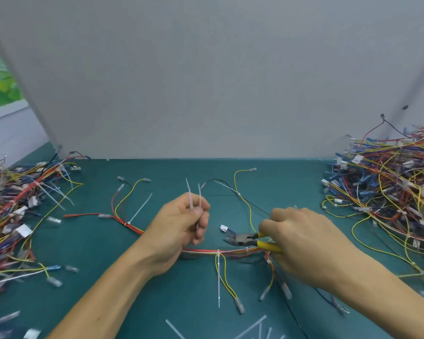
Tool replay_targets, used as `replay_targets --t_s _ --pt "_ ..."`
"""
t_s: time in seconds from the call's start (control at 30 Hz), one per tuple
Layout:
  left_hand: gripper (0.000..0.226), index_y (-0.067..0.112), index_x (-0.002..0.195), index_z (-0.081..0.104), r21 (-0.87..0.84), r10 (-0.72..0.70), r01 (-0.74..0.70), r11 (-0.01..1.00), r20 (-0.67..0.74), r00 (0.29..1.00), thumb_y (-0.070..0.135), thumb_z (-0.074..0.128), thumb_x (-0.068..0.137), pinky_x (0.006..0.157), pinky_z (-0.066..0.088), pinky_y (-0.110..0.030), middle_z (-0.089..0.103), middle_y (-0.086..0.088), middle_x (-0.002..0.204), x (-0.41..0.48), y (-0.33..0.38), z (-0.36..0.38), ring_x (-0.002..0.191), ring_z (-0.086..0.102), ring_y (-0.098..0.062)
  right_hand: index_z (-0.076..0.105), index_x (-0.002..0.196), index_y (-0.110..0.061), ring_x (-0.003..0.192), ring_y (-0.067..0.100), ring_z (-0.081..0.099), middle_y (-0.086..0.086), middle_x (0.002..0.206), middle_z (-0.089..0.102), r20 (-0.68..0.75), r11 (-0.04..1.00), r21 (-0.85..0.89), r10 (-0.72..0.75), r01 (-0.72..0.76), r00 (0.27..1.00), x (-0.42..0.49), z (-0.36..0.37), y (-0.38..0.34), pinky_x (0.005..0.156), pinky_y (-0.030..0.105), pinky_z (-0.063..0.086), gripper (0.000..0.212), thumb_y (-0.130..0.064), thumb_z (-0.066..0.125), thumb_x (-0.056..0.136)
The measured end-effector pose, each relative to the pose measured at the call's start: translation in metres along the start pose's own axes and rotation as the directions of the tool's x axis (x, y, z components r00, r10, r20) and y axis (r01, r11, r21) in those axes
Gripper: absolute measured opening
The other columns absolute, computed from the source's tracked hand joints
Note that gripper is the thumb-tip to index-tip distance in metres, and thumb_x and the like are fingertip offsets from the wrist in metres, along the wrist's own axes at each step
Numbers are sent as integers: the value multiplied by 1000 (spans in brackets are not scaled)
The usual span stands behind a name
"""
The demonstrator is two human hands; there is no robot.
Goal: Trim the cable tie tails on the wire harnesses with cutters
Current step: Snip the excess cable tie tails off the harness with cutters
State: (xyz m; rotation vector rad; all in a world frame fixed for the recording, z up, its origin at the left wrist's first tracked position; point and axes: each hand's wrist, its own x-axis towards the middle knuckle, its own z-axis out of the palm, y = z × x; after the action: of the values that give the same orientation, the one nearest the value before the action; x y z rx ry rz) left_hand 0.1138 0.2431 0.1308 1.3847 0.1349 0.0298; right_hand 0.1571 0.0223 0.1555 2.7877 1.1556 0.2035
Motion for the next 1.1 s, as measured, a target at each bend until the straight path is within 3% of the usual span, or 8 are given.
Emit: replay_targets --t_s 0.07,0.13,0.23,0.33,0.4,0.9,1.0,1.1 --pt "12 15 78 48 11 -14 13 1000 30 999 3 50 78 48 31 -24 39 -1 58 -10 -2 -7 50 32 -15 52 101 -25 96 29 55 -1 101 54 24 1000 10 -21 21 999 1 6 -9 66 31 27 14 -29 46 89" --pt "16 22 71 47 288 97 -106 952 47 994 7 50 67 50 29 -24 34 2 57 -17 -8 -16 52 29 -14 50 102 -25 98 28 55 -1 103 52 49 999 33 -5 4 999 2 13 -14 66 31 28 15 -29 42 90" --pt "24 29 80 58 764 272 -413 497 315 909 7 61 74 55 34 -16 44 12 57 -25 -19 -21 54 38 -4 51 104 -25 99 26 56 -4 103 52 76 989 131 65 -75 995 5 22 -17 68 32 38 19 -35 41 91" --pt "28 25 89 70 772 247 -633 52 605 757 4 72 70 58 39 -16 56 9 70 -28 -22 -18 64 54 -9 51 100 -26 98 26 56 -5 101 52 94 972 204 98 -115 991 8 27 -18 71 34 44 15 -35 43 90" --pt "34 26 90 73 735 227 -675 -65 670 707 5 78 63 53 37 -18 53 6 67 -26 -22 -18 59 52 -14 51 98 -25 97 27 55 -5 100 52 104 968 219 103 -124 989 10 29 -17 70 34 43 12 -30 46 88" --pt "20 22 82 71 584 266 -755 -299 810 522 5 62 79 49 34 -25 44 3 63 -10 -18 -12 57 39 -17 41 85 -31 94 24 53 -8 86 43 139 939 330 55 -99 989 12 31 -7 68 32 40 12 -22 48 81" --pt "5 20 82 73 624 284 -768 -144 770 572 17 69 82 52 35 -21 47 1 64 -9 -24 -16 58 42 -15 39 83 -31 92 24 53 -8 85 42 136 933 348 41 -86 990 11 31 -6 68 32 41 14 -22 49 81" --pt "8 21 88 77 693 289 -677 248 615 734 24 72 82 54 32 -15 48 2 64 -7 -29 -19 59 40 -2 41 85 -32 93 24 54 -9 86 42 135 930 359 27 -74 991 10 30 -5 70 33 42 13 -22 49 81"
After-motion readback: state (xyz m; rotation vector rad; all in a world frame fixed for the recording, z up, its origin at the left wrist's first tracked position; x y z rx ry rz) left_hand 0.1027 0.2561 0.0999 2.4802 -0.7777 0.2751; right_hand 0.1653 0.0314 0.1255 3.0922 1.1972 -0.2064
